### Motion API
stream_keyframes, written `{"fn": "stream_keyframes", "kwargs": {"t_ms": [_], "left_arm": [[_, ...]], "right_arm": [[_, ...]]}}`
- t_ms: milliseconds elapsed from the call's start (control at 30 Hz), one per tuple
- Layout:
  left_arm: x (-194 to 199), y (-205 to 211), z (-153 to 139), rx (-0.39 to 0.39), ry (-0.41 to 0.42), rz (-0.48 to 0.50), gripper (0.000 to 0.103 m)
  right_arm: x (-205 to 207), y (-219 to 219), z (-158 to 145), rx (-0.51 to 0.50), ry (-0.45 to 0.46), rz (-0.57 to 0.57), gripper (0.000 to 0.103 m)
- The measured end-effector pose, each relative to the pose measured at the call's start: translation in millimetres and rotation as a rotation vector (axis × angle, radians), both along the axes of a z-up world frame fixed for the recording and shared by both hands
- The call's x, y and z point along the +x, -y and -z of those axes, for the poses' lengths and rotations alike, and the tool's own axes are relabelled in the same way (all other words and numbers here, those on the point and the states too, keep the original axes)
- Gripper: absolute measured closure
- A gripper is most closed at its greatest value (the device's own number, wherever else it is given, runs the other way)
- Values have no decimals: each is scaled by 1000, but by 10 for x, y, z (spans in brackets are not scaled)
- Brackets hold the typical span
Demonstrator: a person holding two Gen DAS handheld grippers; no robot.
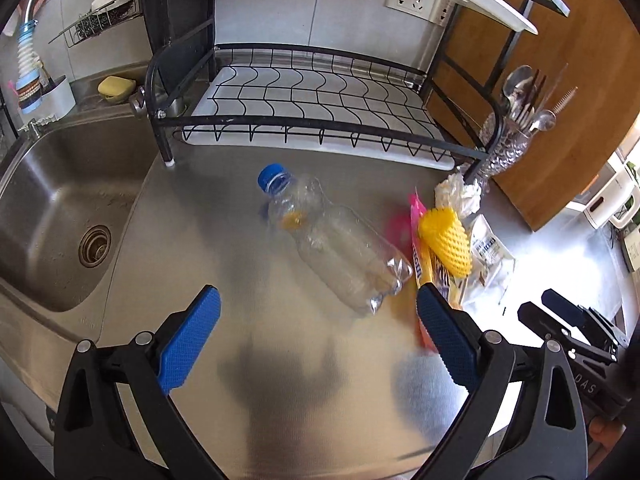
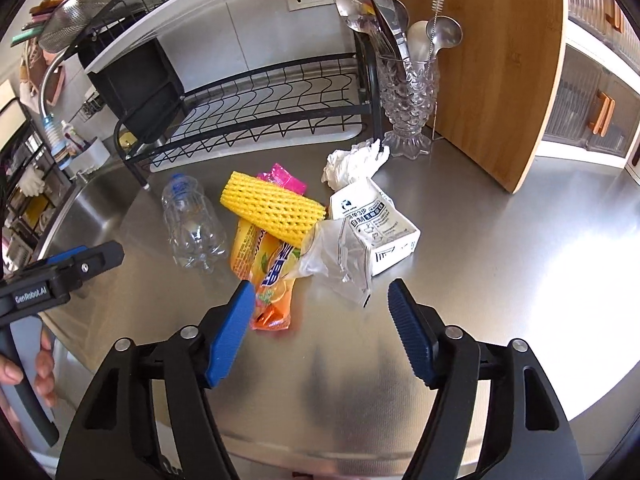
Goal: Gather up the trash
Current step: 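Grasp the clear plastic bottle with the left gripper while the right grasps a clear plastic bag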
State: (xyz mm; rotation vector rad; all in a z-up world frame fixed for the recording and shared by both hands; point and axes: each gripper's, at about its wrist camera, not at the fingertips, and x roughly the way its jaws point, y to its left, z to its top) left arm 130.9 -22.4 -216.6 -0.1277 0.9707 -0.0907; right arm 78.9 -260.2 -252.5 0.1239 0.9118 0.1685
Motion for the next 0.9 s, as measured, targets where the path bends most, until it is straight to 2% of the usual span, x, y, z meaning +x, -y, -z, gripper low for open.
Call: {"fn": "stream_keyframes", "kwargs": {"t_ms": [267, 433, 567, 633, 700, 833, 900], "left_arm": [[491, 229, 136, 43, -23, -20, 11], [660, 300, 337, 77, -78, -49, 12], [730, 290, 484, 99, -123, -74, 13], [749, 288, 528, 116, -137, -80, 13], [759, 286, 585, 129, -156, -84, 17], [754, 266, 696, 122, -193, -96, 26], [736, 249, 732, 117, -201, -102, 34]], "right_arm": [[322, 96, 85, -6, 10, -45, 43], [435, 111, 175, 8, 12, -95, 43], [510, 123, 266, 68, -8, -146, 43], [522, 123, 309, 98, -15, -168, 48], [522, 106, 354, 103, -30, -194, 55], [512, 76, 428, 115, -50, -225, 57], [511, 61, 458, 112, -59, -234, 62]]}}
